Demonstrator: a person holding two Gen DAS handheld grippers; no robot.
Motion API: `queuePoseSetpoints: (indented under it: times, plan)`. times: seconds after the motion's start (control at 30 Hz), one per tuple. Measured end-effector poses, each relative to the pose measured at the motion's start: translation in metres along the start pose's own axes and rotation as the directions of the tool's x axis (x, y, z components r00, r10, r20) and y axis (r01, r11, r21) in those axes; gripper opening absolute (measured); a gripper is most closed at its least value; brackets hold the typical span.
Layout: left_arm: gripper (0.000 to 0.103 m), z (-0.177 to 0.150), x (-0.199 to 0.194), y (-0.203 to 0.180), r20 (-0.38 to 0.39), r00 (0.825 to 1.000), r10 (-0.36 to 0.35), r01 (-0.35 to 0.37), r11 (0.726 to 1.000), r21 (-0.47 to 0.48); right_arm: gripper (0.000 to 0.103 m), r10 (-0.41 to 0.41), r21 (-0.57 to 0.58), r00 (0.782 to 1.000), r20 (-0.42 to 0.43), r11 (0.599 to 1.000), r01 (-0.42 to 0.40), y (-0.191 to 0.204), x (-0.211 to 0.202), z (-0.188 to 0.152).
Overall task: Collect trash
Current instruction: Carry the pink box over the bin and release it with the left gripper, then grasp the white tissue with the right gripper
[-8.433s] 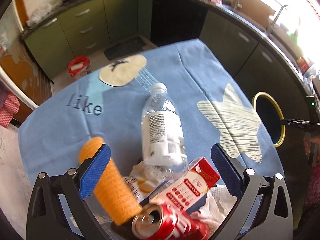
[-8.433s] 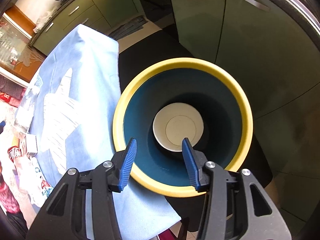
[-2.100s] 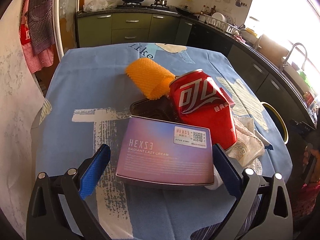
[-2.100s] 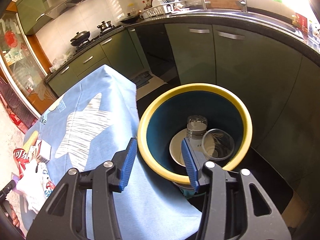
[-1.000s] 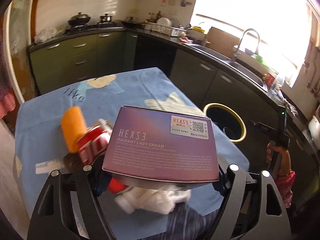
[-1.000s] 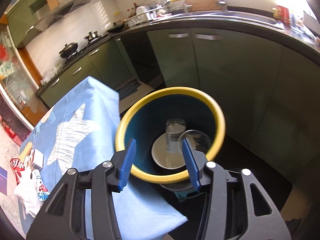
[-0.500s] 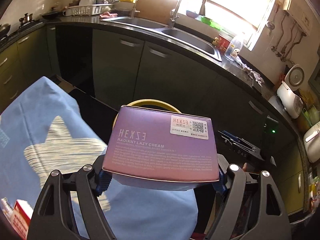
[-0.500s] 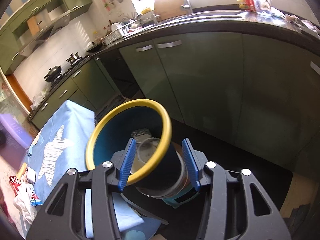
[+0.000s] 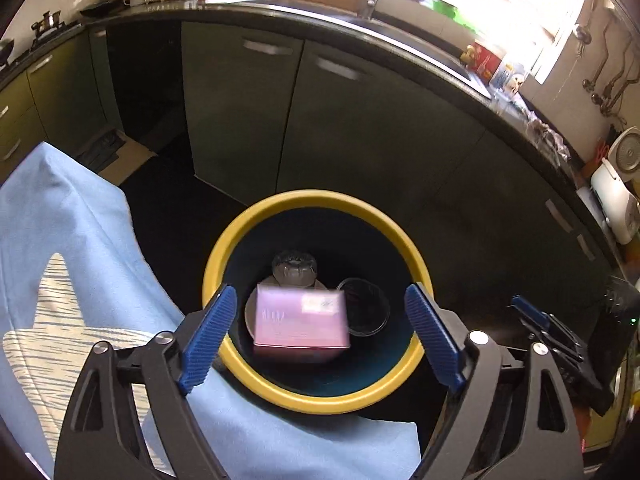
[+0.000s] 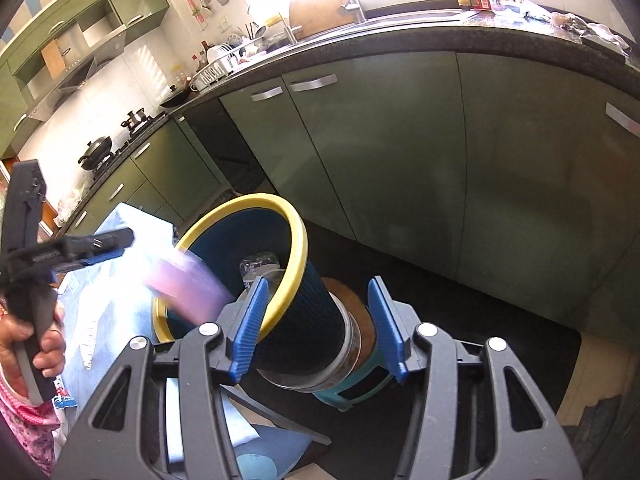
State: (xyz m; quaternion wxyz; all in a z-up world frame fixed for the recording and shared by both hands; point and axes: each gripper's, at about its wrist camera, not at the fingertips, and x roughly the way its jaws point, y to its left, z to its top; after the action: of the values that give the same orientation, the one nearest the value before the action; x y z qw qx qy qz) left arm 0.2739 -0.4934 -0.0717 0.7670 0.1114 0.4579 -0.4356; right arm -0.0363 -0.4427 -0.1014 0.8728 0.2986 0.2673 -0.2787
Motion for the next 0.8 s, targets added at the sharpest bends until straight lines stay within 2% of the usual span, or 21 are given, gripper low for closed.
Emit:
queuePoseSetpoints:
  times: [0.2, 0.4, 0.53, 0.6, 0.67, 0.77, 0.8]
  plan:
    - [0.091, -0.021, -0.072, -0.003, 0.118, 0.993, 0.011, -0.010, 1.000, -0.007, 0.050, 0.017, -0.023, 1.000, -0.007, 1.000, -0.018, 0.013, 0.003, -0.001]
    - [0.093, -0.066, -0.151, 0.018, 0.230, 0.971, 0.061, -0.048, 0.997, -0.065, 0.051, 0.024, -0.060, 1.000, -0.012, 0.998, -0.025, 0.027, 0.002, -0.002]
    - [0.096, -0.104, -0.201, 0.044, 0.279, 0.952, 0.129, -0.095, 0.987, -0.132, 0.051, 0.035, -0.095, 0.999, -0.025, 0.995, -0.037, 0.045, 0.003, -0.004]
    - [0.098, -0.126, -0.228, 0.057, 0.312, 0.933, 0.178, -0.131, 0.977, -0.165, 0.051, 0.047, -0.119, 0.998, -0.035, 0.992, -0.051, 0.056, 0.004, -0.006]
    - [0.098, -0.150, -0.257, 0.070, 0.343, 0.904, 0.254, -0.191, 0.960, -0.206, 0.051, 0.063, -0.150, 0.997, -0.048, 0.986, -0.070, 0.070, 0.005, -0.008]
    - [0.098, -0.186, -0.296, 0.089, 0.365, 0.853, 0.374, -0.279, 0.917, -0.286, 0.051, 0.101, -0.205, 0.992, -0.071, 0.972, -0.114, 0.098, 0.007, -0.013]
    - [0.098, -0.200, -0.309, 0.098, 0.364, 0.830, 0.422, -0.314, 0.894, -0.321, 0.051, 0.116, -0.228, 0.990, -0.082, 0.965, -0.132, 0.110, 0.008, -0.016]
